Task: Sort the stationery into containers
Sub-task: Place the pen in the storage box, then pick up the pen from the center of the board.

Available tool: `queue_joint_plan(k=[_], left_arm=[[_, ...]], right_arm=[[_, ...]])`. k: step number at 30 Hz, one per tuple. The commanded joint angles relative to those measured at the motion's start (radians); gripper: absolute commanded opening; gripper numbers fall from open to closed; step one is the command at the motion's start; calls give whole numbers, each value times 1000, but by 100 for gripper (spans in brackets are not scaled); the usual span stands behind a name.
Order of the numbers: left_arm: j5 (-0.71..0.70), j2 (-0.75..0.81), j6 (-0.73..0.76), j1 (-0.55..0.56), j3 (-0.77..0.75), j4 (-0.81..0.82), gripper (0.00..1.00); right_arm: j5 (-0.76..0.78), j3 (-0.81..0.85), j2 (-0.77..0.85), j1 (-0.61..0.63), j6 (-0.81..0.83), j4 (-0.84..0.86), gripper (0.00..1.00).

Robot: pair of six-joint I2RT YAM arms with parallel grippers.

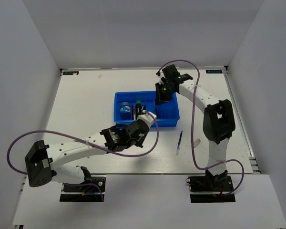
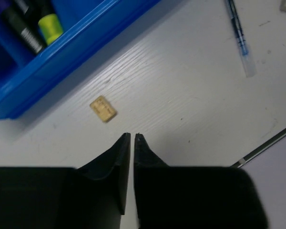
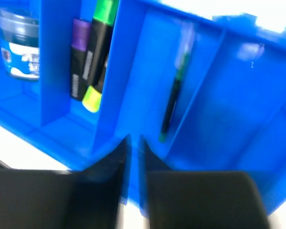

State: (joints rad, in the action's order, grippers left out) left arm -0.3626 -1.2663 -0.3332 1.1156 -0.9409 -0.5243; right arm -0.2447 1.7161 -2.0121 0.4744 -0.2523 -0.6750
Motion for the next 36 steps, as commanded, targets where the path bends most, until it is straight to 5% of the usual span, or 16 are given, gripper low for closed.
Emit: queue_joint_plan(k=[1, 2, 7, 9, 11, 18, 36], left_arm=[[11, -48, -4, 39, -62, 92, 17], [11, -59, -15, 46, -67, 149, 14], [31, -198, -85, 89, -68, 314, 11], [59, -272, -133, 92, -99, 383, 25], [86, -385, -182, 92, -165, 414, 38], [90, -633, -269, 107, -400, 333, 53], [-47, -899, -333, 130, -705, 78, 50]], right_arm=[[14, -35, 136, -3, 30, -17, 6], [122, -74, 223, -3, 51, -17, 0], [572, -377, 484, -31, 128, 162, 4], [728, -508, 604, -74, 119, 207, 18], [771, -556, 671, -95, 96, 198, 19], [542, -719, 785, -265, 116, 111, 11], [286, -797, 886, -454, 76, 97, 14]])
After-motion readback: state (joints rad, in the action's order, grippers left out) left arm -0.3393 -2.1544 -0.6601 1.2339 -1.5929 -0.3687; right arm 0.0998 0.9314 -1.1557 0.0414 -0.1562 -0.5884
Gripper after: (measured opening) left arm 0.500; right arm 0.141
